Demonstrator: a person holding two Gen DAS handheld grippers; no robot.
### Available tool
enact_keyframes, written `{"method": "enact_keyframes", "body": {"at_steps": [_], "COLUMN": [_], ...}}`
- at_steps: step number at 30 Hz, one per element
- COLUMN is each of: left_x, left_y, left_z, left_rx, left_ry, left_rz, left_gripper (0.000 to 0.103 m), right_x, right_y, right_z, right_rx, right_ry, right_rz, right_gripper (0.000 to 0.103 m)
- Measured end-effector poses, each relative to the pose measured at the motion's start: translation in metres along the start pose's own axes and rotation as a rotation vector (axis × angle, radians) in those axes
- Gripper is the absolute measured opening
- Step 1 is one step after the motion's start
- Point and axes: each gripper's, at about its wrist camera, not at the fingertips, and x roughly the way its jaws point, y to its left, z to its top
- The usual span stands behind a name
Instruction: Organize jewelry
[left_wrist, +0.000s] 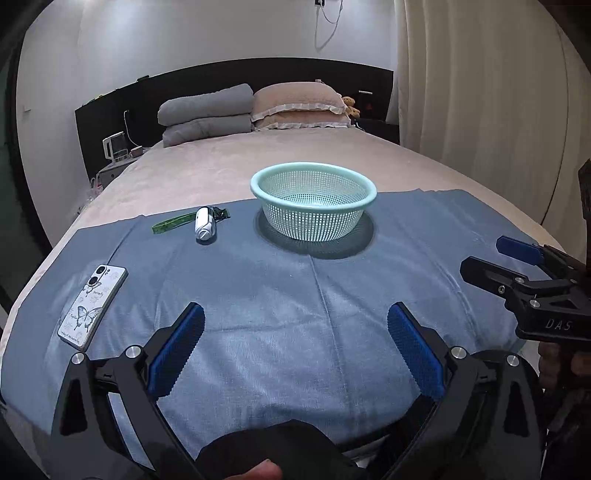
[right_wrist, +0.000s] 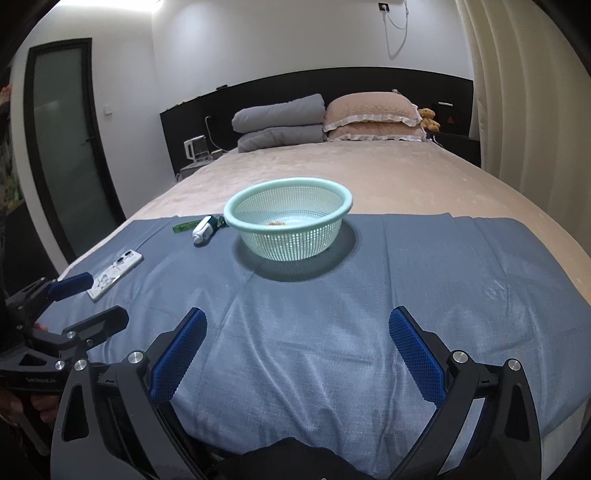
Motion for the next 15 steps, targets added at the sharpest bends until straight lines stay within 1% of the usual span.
{"method": "enact_keyframes", "body": {"at_steps": [5,8,11,13,15], "left_x": [0.002,0.002,-0.003,-0.007,-0.009], "left_y": [0.004,0.007,0.007,0.006,0.004], "left_z": [-0.006,-0.009,-0.012,-0.013,-0.014], "left_rx": [-0.028,-0.043,-0.047,-0.042,-0.033], "left_ry": [0.023,0.033,0.011,-0.011,-0.025], "left_rz": [0.027,0.050,0.052,0.062,0.075], "left_gripper": [0.097,0.097,0.097,0.097,0.097], "right_x": [-0.001,-0.002,-0.008,-0.012,-0.013], "right_y": [0.004,0.002,0.004,0.005,0.007], "right_z": [-0.005,-0.011,-0.016,-0.020,-0.022], "right_rx": [-0.014,0.000,0.006,-0.001,-0.008], "right_ry": [0.001,0.021,0.007,-0.003,-0.006], "right_rz": [-0.016,-0.009,-0.014,-0.001,-0.014], "right_gripper": [0.095,0.095,0.095,0.095,0.095]}}
